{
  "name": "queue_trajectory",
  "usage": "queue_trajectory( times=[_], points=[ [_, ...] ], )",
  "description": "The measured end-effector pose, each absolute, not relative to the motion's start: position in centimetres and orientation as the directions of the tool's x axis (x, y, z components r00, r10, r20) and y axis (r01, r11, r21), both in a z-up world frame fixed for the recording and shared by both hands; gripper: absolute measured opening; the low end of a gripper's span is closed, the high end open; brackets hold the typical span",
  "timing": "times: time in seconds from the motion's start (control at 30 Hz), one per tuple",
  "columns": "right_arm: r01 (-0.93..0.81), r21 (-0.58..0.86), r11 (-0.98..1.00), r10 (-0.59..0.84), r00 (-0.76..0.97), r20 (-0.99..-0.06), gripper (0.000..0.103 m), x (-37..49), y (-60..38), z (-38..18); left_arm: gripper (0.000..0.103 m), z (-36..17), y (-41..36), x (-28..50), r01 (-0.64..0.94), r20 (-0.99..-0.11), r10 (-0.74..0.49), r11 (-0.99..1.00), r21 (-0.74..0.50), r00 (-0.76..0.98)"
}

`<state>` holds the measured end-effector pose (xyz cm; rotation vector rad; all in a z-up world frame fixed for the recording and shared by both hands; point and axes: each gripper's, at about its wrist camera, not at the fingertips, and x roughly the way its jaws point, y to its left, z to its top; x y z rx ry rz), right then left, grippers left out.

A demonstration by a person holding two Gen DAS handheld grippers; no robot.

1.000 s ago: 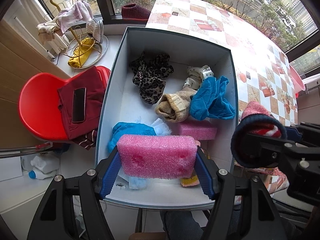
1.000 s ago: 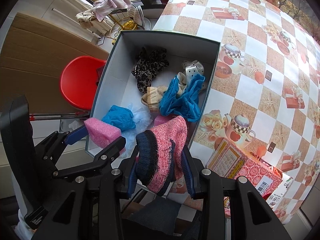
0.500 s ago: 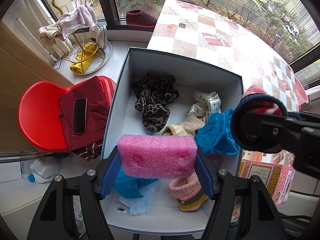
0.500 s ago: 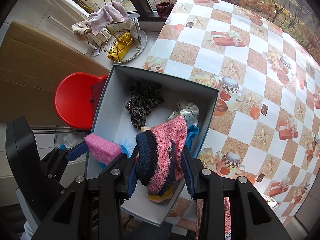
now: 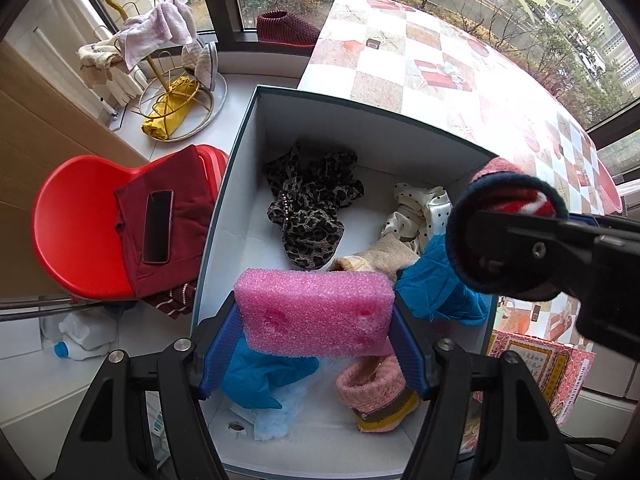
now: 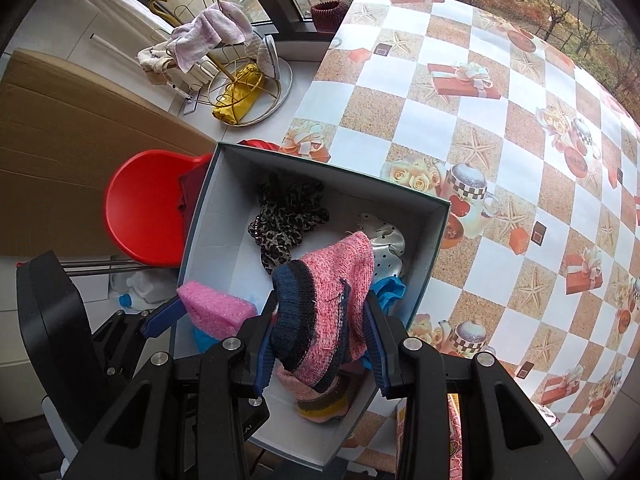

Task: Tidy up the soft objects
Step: 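Lower the pink sponge and knit sock into the box with both tools, then open both tools to release the sponge and sock, then withdraw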

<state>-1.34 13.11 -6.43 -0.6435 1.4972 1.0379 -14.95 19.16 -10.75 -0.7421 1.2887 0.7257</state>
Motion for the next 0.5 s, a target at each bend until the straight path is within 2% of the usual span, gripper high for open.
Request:
queue_trajectory(
  times=[0.5],
  points=[
    [-0.854,0.255,0.454,0.14,-0.214,-0.967,0.04,-1.66,13.71,-7.15,0.073,-11.23,19.13,-15.43,-0.823,-0.99,0.036,0.56,-0.09,0.133]
  ],
)
